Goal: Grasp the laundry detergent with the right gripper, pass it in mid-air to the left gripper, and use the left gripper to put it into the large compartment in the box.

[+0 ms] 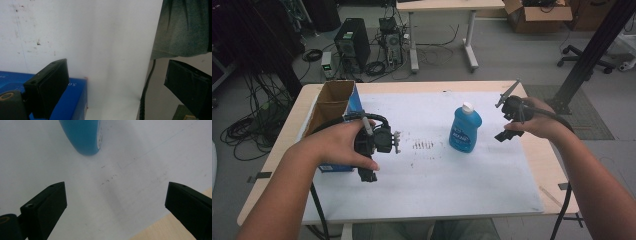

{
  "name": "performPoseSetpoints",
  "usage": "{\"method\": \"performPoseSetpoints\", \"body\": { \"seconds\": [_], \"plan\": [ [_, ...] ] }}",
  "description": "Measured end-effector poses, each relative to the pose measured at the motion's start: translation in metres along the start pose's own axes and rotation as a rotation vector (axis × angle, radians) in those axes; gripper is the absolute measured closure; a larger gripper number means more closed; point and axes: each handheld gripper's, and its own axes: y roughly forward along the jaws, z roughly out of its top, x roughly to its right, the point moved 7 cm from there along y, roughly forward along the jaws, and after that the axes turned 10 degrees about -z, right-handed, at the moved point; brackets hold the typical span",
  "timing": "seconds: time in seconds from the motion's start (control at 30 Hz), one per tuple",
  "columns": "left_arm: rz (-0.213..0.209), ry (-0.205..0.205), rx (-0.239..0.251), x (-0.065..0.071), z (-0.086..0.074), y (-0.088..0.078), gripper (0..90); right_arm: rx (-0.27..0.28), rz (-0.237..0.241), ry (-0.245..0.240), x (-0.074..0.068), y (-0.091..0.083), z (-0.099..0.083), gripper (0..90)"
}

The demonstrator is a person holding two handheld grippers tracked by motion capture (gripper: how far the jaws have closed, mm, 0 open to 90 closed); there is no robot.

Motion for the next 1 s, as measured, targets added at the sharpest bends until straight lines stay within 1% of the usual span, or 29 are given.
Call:
{"method": "performPoseSetpoints", "body": {
  "seconds": [0.1, 0.17, 0.3, 0.33, 0.57, 0.7, 1.0],
  "plan": [
    [0.000, 0.002, 0.001, 0.000, 0.001, -0.001, 6.0, 0.012, 0.011, 0.007, -0.003, 0.003, -0.001, 4.0],
    [-0.003, 0.004, -0.006, 0.001, 0.002, 0.001, 6.0, 0.036, 0.040, 0.017, -0.007, 0.004, -0.001, 4.1],
    [-0.007, 0.006, -0.012, 0.000, 0.003, 0.002, 6.0, 0.052, 0.053, 0.015, -0.012, 0.007, -0.002, 4.0],
    [-0.007, 0.008, -0.011, 0.000, 0.004, 0.003, 6.0, 0.057, 0.060, 0.018, -0.015, 0.010, -0.003, 3.9],
    [-0.010, 0.007, -0.014, 0.000, 0.006, 0.005, 6.0, 0.070, 0.065, 0.015, -0.022, 0.019, -0.003, 4.0],
    [-0.009, 0.008, -0.013, -0.001, 0.006, 0.006, 6.0, 0.110, 0.071, 0.031, -0.026, 0.025, -0.001, 3.9],
    [-0.009, 0.008, -0.011, 0.000, 0.006, 0.007, 6.0, 0.157, 0.084, 0.060, -0.033, 0.036, 0.005, 4.0]
  ]
}}
